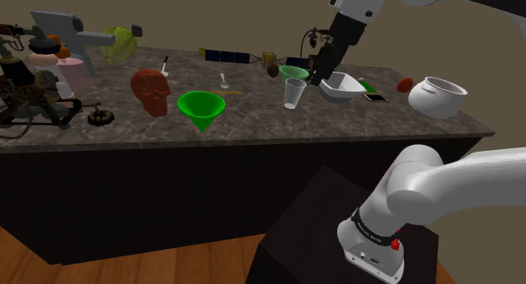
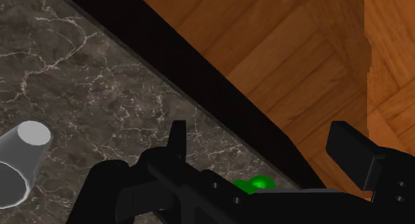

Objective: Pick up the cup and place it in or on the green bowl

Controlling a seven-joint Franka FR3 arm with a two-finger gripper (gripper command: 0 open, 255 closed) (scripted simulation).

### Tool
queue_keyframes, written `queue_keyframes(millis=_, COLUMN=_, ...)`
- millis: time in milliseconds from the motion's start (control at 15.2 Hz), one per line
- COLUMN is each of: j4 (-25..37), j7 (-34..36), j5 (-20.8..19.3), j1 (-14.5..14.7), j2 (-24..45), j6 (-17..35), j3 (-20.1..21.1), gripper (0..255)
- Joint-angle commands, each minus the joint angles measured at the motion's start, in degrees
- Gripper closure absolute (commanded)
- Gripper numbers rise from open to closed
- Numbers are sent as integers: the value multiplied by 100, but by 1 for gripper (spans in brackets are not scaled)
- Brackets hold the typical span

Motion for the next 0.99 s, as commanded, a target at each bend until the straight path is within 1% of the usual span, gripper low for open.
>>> queue_keyframes(millis=0, j4=0, j7=0, j5=0, j1=0, j2=0, j6=0, j3=0, gripper=0)
queue_keyframes(millis=462, j4=224, j7=-770, j5=-277, j1=-161, j2=936, j6=602, j3=-737, gripper=0)
queue_keyframes(millis=924, j4=777, j7=-1565, j5=-289, j1=-235, j2=2112, j6=1104, j3=-1461, gripper=0)
